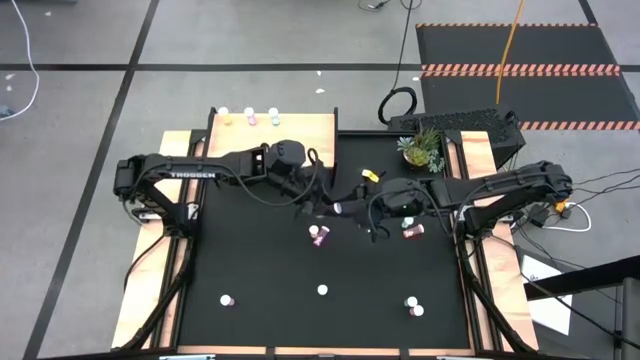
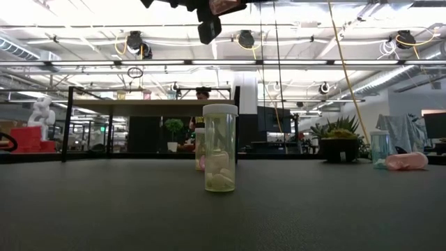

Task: Pick and place medicine bottles onto shelf by color
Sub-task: Put the bottom left orange medicine bottle on the shelf

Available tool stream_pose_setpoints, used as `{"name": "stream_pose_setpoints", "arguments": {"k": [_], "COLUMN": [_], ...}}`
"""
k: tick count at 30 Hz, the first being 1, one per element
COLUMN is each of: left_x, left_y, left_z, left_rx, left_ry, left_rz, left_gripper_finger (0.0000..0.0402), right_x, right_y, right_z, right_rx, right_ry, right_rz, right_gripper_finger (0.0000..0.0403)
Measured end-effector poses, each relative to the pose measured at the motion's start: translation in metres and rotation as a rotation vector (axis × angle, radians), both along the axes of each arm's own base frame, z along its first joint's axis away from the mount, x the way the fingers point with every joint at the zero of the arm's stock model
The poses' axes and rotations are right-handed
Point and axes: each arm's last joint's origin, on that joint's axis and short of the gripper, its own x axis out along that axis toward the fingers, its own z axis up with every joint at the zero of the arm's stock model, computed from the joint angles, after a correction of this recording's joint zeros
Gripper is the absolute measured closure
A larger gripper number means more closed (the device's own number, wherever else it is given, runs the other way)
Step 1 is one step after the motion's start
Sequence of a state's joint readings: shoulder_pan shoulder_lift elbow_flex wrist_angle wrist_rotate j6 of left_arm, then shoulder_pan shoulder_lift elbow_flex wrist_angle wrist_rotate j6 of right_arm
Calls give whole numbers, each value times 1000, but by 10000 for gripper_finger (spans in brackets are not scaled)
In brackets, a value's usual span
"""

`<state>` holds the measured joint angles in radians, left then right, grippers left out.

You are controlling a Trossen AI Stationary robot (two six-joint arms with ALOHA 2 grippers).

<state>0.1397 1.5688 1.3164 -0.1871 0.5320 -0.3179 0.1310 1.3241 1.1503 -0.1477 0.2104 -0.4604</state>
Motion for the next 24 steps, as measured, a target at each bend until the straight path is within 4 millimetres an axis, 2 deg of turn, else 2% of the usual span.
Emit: {"name": "stream_pose_setpoints", "arguments": {"k": [6, 10, 12, 16, 19, 24], "left_x": [3, 5, 4, 2, 1, 1], "left_y": [13, 24, 28, 34, 37, 37], "left_z": [13, 29, 38, 57, 64, 66], "left_rx": [-36, -42, -34, 25, 90, 194], "left_ry": [-125, -279, -379, -580, -672, -723], "left_rz": [40, 73, 77, 91, 133, 179], "left_gripper_finger": [292, 293, 293, 293, 293, 293], "right_x": [-17, -40, -52, -69, -75, -58], "right_y": [-15, -29, -33, -37, -39, -43], "right_z": [20, 39, 42, 31, 23, 13], "right_rx": [175, 377, 477, 628, 732, 737], "right_ry": [-101, -249, -348, -568, -735, -713], "right_rz": [-182, -290, -323, -305, -196, -140], "right_gripper_finger": [209, 163, 148, 132, 134, 147]}}
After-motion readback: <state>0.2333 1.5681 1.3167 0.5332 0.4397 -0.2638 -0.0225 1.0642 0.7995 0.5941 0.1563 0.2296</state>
